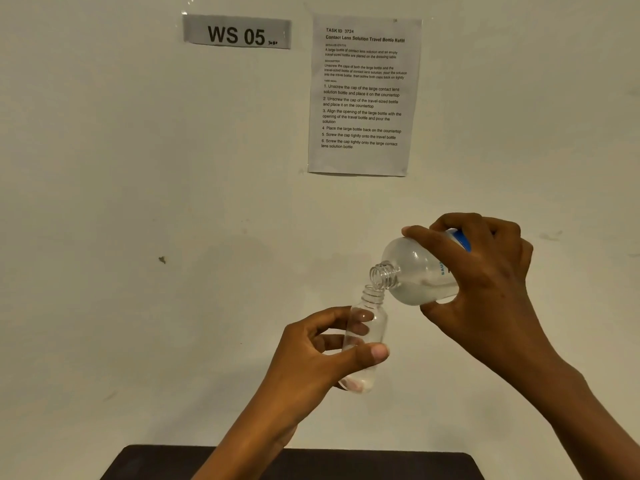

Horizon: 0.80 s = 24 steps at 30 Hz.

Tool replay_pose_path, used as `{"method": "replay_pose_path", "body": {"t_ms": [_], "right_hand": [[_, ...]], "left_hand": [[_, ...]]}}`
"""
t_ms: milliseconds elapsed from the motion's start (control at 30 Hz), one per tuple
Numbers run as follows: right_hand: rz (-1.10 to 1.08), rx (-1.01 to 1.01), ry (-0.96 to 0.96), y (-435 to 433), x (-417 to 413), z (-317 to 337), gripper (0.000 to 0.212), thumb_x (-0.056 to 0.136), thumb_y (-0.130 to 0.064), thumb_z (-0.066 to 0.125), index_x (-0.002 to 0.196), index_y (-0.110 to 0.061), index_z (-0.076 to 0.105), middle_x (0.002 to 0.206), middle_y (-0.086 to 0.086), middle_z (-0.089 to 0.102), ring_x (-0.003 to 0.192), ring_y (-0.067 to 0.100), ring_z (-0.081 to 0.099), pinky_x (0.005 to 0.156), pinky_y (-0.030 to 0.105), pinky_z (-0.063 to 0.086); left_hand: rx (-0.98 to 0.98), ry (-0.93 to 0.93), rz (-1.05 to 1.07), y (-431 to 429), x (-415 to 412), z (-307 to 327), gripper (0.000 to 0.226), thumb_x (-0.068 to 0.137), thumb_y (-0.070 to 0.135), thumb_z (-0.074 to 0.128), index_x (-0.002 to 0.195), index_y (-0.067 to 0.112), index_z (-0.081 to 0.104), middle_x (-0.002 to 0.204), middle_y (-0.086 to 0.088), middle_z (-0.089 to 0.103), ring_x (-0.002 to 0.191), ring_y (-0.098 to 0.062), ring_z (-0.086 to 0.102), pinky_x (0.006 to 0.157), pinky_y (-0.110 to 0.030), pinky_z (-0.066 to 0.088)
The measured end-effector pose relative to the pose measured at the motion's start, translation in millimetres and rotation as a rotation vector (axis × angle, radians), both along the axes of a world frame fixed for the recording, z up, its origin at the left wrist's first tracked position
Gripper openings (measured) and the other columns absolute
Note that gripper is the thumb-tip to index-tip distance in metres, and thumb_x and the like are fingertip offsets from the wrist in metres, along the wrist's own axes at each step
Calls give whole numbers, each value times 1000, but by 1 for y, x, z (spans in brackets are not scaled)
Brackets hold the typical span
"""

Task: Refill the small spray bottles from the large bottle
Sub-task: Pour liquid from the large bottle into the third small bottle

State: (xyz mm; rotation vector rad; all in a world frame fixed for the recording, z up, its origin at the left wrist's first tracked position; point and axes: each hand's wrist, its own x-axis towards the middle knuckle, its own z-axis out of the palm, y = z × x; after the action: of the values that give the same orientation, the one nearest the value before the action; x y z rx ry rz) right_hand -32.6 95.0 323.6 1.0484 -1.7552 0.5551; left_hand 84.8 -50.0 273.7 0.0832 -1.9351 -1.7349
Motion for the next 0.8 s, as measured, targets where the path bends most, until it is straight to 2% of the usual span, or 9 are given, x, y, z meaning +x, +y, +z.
{"method": "replay_pose_path", "body": {"t_ms": [100, 233, 300, 433, 533, 800], "right_hand": [[0, -7, 5, 0, 0, 1, 70, 55, -18, 75, 118, -32, 47, 111, 8, 54, 105, 27, 33, 83, 36, 20], [-8, 0, -7, 1, -1, 0, 80, 51, -11, 84, 118, -31, 46, 112, 9, 54, 106, 27, 33, 83, 36, 21], [-8, 4, -10, 0, -1, 0, 80, 50, -11, 84, 118, -31, 47, 112, 9, 54, 106, 27, 33, 83, 36, 21], [2, 2, 0, 1, 0, 1, 74, 54, -14, 79, 118, -31, 47, 112, 9, 54, 105, 27, 33, 83, 36, 21], [-8, 2, -12, 1, -1, 0, 80, 50, -10, 84, 118, -31, 46, 112, 9, 54, 105, 27, 33, 83, 36, 21], [-16, 7, -12, 2, -2, -1, 82, 49, -10, 85, 118, -31, 46, 112, 10, 55, 106, 28, 33, 84, 37, 23]], "left_hand": [[-2, -4, 4, 0, 0, 0, 36, 51, 39, 83, 85, 37, 70, 90, 14, 72, 86, -7, 68, 55, -19, 53], [-5, -5, 0, 2, 1, 2, 37, 51, 41, 83, 85, 37, 70, 90, 13, 71, 85, -7, 68, 55, -19, 52], [-7, -6, 1, 2, 1, 2, 42, 47, 40, 77, 88, 35, 69, 91, 12, 71, 85, -7, 68, 54, -19, 52], [-6, -8, -9, 2, 2, 2, 41, 49, 41, 81, 87, 35, 68, 90, 13, 70, 84, -3, 67, 54, -18, 52], [-15, -10, -14, 3, 1, 3, 45, 46, 40, 73, 91, 34, 67, 93, 13, 69, 83, -3, 67, 54, -17, 52], [-2, -5, -25, 3, 0, 2, 40, 46, 39, 73, 85, 36, 68, 88, 14, 70, 83, 0, 67, 52, -17, 51]]}}
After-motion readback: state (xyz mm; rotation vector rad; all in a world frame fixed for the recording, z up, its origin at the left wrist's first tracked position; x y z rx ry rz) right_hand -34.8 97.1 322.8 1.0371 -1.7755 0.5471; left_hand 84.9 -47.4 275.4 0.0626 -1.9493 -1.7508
